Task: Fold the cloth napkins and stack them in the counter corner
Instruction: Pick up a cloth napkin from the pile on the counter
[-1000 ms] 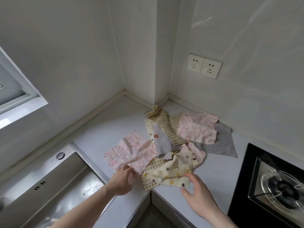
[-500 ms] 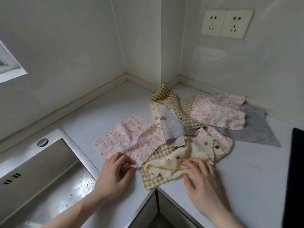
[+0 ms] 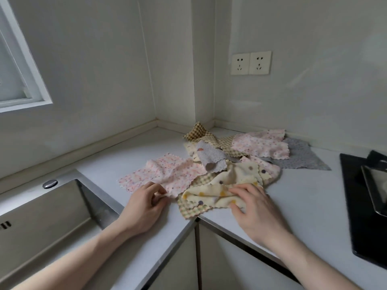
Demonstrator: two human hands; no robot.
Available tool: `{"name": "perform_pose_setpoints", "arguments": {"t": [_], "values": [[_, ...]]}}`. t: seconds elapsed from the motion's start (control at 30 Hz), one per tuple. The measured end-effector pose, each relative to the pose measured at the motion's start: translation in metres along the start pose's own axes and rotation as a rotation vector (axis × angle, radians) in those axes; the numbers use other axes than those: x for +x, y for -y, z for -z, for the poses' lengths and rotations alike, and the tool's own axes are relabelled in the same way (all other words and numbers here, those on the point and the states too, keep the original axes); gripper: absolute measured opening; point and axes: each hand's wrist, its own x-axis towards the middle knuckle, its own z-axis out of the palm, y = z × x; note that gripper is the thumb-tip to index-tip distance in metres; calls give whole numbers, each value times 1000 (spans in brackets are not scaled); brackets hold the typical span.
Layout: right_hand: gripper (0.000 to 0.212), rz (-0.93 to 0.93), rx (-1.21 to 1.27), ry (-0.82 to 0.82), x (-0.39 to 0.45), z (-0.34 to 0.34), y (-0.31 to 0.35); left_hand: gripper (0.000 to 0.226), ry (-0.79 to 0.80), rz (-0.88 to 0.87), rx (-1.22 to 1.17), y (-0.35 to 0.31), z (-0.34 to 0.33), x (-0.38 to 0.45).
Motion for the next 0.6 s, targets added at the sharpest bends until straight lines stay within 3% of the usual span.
{"name": "perform_pose_setpoints", "arguments": {"t": [0.13,0.3,0.43,0.6], "values": [[41,-91,51,-66,-21,11,11,9,-74,80,-124,-9,5,-4],[51,-217,73,-12,-65,29,36,16,-261,164,-292,-28,39,-3],[52,-210,116,9,-89,54,51,22,-366,148,-352,-66,95,21],[51,-180,248,-16,-93,104,82,18,-368,9,-357,-135,153,38]]}}
